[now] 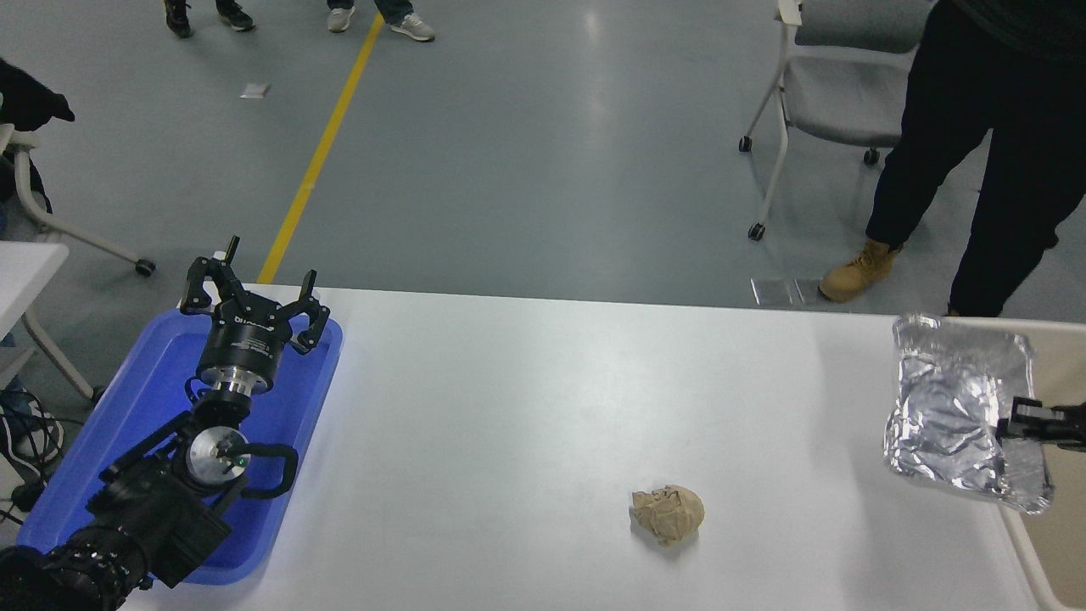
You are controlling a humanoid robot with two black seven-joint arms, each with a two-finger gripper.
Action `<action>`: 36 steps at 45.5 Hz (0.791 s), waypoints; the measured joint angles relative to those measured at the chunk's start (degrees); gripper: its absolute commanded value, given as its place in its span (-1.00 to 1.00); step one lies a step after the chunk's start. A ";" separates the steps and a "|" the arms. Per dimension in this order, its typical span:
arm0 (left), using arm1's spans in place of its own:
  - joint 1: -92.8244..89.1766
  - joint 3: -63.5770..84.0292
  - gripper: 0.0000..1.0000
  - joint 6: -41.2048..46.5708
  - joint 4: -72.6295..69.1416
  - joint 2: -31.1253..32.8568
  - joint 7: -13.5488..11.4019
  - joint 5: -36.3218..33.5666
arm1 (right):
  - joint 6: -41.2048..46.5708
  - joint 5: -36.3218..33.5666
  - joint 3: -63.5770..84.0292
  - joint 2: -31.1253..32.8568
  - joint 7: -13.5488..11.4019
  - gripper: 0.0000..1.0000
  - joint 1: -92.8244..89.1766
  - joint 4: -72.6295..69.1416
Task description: Pick up foil plate and place in dustbin
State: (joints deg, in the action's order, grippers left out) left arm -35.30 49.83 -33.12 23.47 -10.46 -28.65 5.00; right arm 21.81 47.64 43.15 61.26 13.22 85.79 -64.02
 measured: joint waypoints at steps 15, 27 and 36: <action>-0.01 0.00 1.00 0.00 0.00 0.00 0.00 0.01 | 9.26 3.93 1.23 1.05 -0.22 -1.00 12.63 -0.07; 0.00 0.00 1.00 0.00 0.00 0.00 0.00 0.01 | 13.29 5.63 1.52 0.51 -0.34 -1.00 18.23 0.10; 0.02 0.00 1.00 0.00 0.00 0.00 0.00 0.01 | 14.69 6.46 1.56 0.12 -0.37 -1.00 20.20 0.16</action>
State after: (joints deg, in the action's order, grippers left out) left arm -35.28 49.83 -33.12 23.47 -10.46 -28.65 5.01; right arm 36.50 54.10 44.71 61.37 12.85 105.99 -63.86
